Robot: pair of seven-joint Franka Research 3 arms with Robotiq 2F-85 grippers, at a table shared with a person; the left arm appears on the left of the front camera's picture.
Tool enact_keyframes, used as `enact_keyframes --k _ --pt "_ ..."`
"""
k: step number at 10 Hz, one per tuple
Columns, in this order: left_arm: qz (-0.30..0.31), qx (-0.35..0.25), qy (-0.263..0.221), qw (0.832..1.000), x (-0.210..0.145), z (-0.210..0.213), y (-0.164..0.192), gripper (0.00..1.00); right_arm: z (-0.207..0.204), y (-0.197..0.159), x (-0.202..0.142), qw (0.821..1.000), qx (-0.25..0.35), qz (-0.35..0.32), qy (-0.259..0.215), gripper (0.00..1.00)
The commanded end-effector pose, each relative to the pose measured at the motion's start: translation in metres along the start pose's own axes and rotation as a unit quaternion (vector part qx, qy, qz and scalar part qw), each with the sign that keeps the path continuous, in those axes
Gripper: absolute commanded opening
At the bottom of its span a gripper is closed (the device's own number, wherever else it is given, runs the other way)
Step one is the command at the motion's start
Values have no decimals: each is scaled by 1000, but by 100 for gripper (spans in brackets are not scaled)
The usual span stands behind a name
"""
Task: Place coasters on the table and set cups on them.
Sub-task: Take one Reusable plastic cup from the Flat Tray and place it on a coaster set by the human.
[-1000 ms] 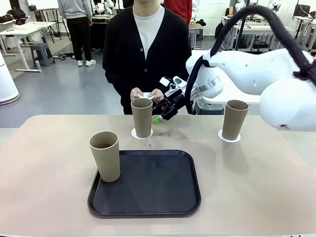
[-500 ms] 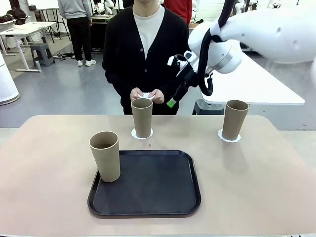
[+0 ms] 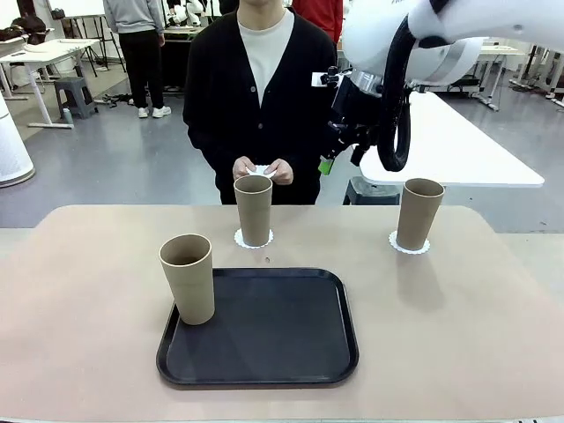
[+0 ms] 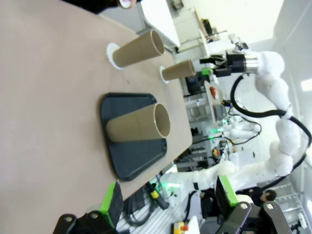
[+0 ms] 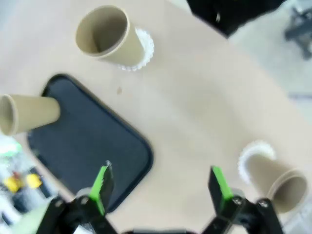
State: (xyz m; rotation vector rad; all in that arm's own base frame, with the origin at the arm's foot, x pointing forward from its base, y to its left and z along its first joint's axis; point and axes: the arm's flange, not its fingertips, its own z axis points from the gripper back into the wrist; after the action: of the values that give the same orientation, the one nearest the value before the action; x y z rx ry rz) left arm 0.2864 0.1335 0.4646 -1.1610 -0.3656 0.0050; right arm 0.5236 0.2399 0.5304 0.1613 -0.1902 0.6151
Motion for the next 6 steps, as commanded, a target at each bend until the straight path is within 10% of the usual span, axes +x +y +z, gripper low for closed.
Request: enact_keyframes --k 1,6 --pt "-4 -5 -3 1000 0 2 -1 100 17 23 5 996 13 -62 62 100" --pt "-4 -5 -3 1000 0 2 -1 100 21 26 -8 997 -5 -53 53 100"
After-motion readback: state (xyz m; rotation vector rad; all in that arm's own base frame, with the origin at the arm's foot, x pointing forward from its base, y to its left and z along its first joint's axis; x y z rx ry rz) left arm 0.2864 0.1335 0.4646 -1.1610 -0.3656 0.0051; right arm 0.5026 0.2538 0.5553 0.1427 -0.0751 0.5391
